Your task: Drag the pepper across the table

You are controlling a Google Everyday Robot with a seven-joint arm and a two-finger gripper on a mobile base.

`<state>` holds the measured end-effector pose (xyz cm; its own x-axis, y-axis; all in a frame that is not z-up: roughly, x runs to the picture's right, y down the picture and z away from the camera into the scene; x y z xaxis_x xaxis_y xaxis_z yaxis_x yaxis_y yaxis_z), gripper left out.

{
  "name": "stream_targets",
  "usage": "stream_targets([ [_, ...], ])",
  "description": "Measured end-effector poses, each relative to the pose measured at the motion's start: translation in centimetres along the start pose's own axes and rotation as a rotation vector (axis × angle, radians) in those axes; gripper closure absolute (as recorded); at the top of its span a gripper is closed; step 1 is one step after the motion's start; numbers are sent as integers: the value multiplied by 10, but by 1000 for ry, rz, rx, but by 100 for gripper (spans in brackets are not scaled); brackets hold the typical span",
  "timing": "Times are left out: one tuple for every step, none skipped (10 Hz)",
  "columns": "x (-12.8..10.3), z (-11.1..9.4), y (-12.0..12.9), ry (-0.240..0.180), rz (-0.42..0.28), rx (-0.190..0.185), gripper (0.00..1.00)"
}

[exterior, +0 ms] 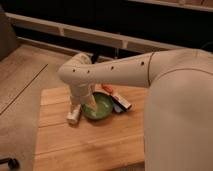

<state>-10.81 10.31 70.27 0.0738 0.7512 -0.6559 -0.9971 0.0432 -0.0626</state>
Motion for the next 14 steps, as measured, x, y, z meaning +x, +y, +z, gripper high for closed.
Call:
stream_targets([
  [0,0,0,0,0,0,35],
  [0,0,0,0,0,0,35],
  [0,0,0,0,0,0,35],
  [0,0,0,0,0,0,35],
  [0,0,0,0,0,0,35],
  [0,0,0,0,0,0,35],
  [0,0,0,0,0,0,35],
  [0,0,0,0,0,0,35],
  [0,0,0,0,0,0,35],
  [0,0,0,0,0,0,35],
  [0,0,0,0,0,0,35],
  [0,0,1,0,-1,0,35],
  [-2,0,3,0,-5,0,35],
  [-13,3,7,-14,-25,13,35],
])
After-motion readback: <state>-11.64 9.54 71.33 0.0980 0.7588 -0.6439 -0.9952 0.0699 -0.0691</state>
